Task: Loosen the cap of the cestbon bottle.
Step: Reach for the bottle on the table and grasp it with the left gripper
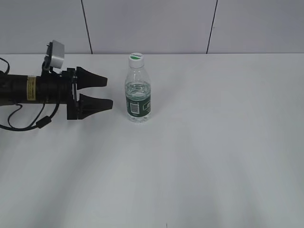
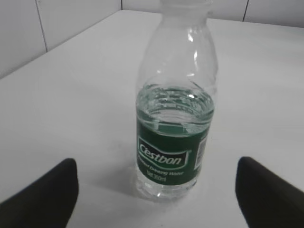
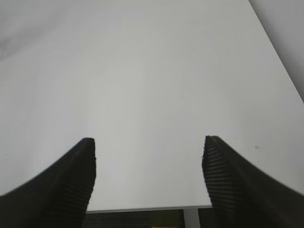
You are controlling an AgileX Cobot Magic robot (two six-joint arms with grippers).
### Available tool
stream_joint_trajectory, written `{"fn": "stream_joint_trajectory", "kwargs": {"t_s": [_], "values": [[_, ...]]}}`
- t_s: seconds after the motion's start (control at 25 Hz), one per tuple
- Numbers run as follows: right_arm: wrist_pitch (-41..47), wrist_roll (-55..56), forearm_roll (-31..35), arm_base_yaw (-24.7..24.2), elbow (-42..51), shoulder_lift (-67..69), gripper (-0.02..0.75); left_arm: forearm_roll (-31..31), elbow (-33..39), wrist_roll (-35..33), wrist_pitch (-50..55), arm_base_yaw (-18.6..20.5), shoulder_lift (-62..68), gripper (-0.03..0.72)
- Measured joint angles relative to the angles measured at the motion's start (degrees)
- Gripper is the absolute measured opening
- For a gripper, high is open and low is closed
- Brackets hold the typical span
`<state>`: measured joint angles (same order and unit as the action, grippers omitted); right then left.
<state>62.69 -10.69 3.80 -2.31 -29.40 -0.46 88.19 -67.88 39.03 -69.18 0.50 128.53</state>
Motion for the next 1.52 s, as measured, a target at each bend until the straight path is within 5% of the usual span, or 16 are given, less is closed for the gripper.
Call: {"fn": "stream_joint_trajectory", "kwargs": {"t_s": [0.6, 1.52], "values": [[0.0, 0.77, -0.54, 0.0, 0.0, 0.0, 0.534, -11.07, -1.65, -9.18, 0.01, -8.59, 7.27, 0.608], [0.0, 0.91, -0.6, 0.0, 0.0, 0.0, 0.534, -11.46, -10.22, -5.96, 0.58, -13.1, 14.1, 0.593]]}}
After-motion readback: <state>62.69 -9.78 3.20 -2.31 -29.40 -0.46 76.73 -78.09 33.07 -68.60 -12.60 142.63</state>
